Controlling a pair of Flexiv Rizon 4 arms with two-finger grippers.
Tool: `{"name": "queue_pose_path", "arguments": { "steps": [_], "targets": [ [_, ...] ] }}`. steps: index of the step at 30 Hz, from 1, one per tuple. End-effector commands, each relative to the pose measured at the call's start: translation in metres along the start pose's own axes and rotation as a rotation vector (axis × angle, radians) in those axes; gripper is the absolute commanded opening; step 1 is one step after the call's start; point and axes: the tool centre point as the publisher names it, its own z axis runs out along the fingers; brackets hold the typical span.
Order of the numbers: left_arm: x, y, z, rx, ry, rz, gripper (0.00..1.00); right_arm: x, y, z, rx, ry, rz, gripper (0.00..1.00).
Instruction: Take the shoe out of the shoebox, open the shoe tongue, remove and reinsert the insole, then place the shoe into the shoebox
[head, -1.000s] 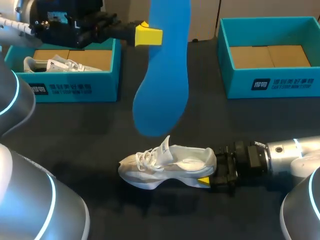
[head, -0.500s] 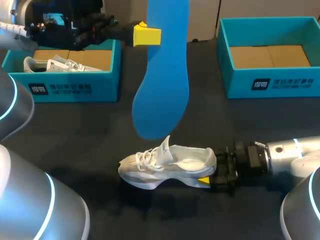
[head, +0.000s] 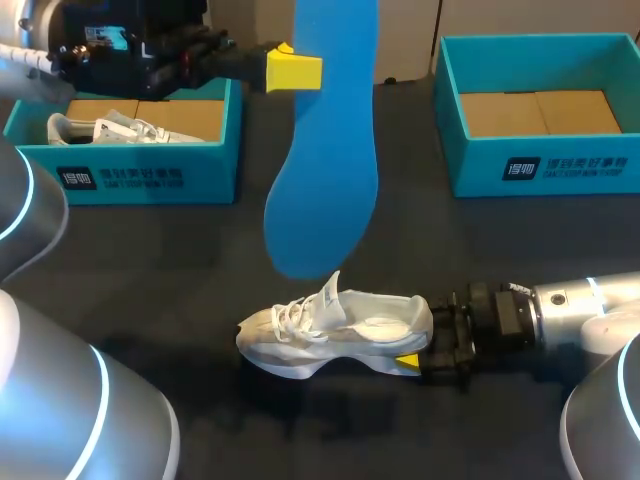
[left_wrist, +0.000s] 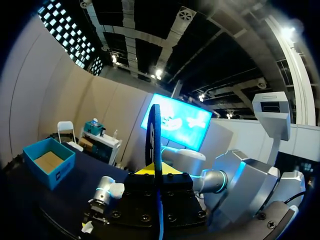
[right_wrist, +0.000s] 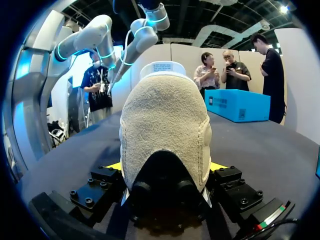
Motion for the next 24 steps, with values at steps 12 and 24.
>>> {"name": "queue_pose_path", "arguments": {
  "steps": [12,24],
  "targets": [
    [0.001,-0.001,0.000,-0.002,-0.003,-0.001,0.00,0.005,0.007,-0.013,0.036,-0.007,0.002,1.00],
    [0.001,-0.001,0.000,-0.002,-0.003,-0.001,0.00,0.004,0.018,-0.041,0.196,0.044,0.007,1.00]
  ]
}}
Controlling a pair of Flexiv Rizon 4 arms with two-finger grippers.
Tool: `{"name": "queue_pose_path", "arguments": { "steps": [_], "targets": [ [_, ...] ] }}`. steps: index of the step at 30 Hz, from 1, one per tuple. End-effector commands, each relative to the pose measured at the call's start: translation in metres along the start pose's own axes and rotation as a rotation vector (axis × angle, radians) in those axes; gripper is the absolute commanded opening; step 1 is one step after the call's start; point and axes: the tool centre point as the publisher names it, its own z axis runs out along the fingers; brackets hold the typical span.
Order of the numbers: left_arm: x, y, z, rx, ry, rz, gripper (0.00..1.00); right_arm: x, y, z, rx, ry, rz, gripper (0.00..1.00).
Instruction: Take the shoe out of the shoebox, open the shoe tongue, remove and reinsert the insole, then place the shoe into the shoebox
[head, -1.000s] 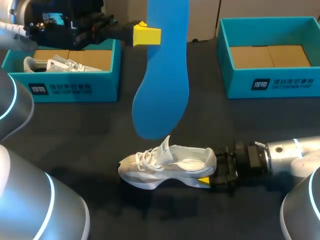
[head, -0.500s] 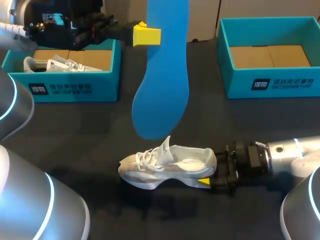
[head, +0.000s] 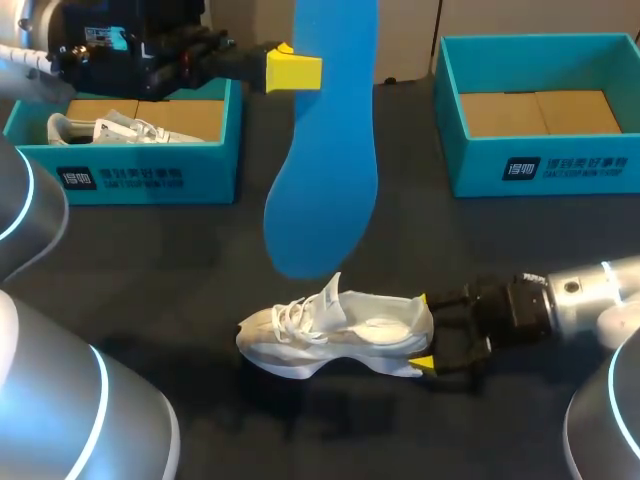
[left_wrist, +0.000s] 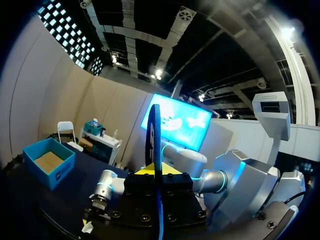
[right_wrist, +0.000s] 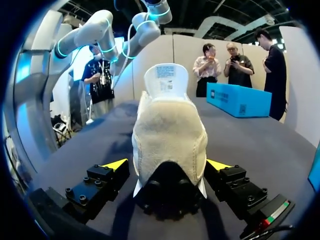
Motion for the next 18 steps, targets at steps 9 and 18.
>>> {"name": "queue_pose_path", "arguments": {
  "steps": [9,18],
  "targets": [
    [0.001,-0.001,0.000,-0.003,-0.002,-0.001,0.00,-0.005,0.018,-0.030,0.301,-0.026,0.080,1.00],
    [0.001,-0.001,0.000,-0.003,-0.002,-0.001,0.00,-0.001,0.045,-0.038,0.513,-0.005,0.074,1.00]
  ]
}}
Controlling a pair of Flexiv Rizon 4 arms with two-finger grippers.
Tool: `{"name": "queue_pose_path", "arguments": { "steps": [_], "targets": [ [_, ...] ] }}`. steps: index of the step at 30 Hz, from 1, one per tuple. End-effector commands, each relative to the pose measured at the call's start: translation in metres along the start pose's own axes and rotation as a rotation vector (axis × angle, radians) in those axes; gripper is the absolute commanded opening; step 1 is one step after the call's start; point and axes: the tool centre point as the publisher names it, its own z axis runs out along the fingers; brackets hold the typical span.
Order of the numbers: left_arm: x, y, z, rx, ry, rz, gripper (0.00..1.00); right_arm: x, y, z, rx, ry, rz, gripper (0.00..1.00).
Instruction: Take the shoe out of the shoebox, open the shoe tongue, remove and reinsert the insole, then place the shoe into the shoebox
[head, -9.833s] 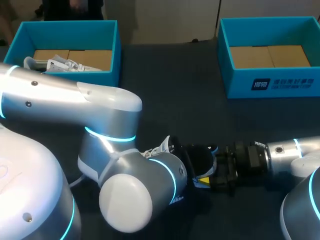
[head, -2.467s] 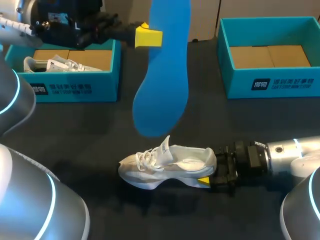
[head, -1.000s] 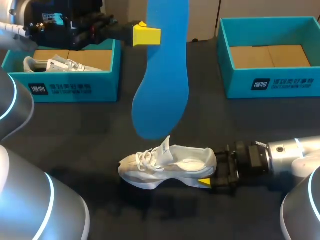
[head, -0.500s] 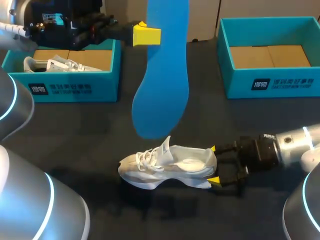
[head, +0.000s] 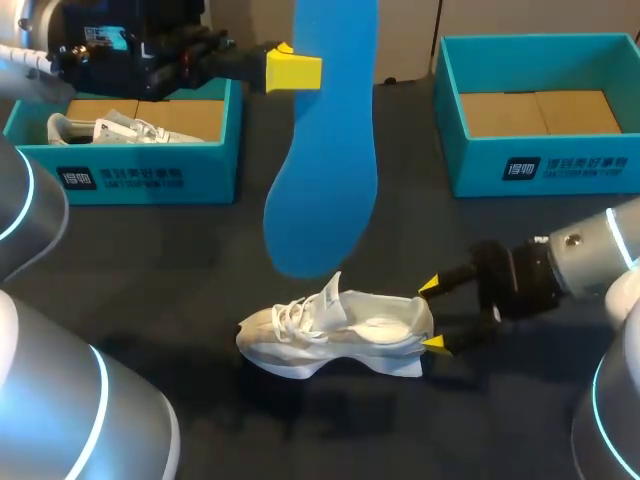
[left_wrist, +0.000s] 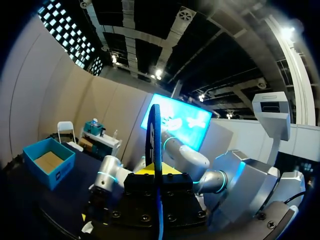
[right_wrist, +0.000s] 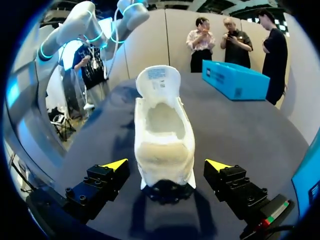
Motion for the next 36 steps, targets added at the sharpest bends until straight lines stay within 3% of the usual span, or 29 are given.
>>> {"name": "queue_pose_path", "arguments": {
  "steps": [1,12,15,32,36],
  "targets": [
    [0.001,-0.001,0.001,-0.002,-0.002,-0.001,0.00,0.004,0.015,-0.012,0.264,0.017,0.011,1.00],
    [0.001,-0.001,0.001,-0.002,-0.002,-0.001,0.00,0.002,0.032,-0.013,0.512,0.036,0.102,1.00],
    [0.001,-0.001,0.001,-0.002,-0.002,-0.001,0.00,0.002,0.036,-0.014,0.522,0.031,0.106,1.00],
    [0.001,-0.001,0.001,-0.002,-0.002,-0.001,0.00,0.007,0.061,-0.003,0.797,0.009,0.222,1.00],
    [0.001,-0.001,0.001,-0.002,-0.002,-0.001,0.00,0.009,0.065,-0.004,0.801,-0.025,0.210,1.00]
  ]
}}
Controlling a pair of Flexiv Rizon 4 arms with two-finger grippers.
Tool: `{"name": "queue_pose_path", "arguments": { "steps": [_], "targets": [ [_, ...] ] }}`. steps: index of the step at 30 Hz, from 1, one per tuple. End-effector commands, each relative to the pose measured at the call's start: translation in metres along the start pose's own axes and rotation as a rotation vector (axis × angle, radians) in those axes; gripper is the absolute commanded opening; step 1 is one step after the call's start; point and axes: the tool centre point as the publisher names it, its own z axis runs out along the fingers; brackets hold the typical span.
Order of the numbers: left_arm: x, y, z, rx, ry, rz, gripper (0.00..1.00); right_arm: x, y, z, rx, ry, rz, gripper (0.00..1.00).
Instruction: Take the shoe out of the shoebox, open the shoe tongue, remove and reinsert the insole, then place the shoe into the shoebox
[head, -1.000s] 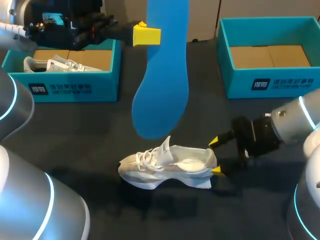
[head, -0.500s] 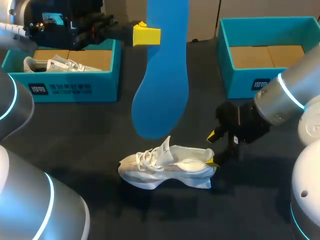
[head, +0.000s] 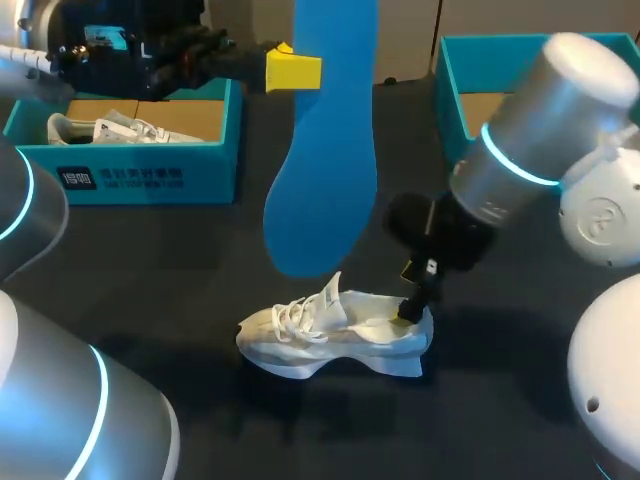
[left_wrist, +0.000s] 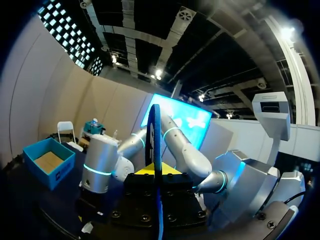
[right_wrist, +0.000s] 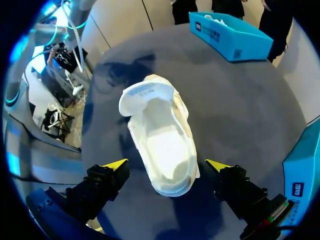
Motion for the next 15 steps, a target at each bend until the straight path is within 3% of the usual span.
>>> {"name": "queue_pose_path", "arguments": {
  "steps": [1,15],
  "targets": [
    [0.0005,-0.0005,0.0006,-0.002,-0.002,-0.001,0.00,0.0054,0.0065,-0.0025,0.279,-0.045,-0.003,1.00],
    [0.0005,-0.0005,0.0006,-0.002,-0.002,-0.001,0.00,0.0037,0.0099,-0.0085,0.276,-0.077,0.009,1.00]
  ]
}}
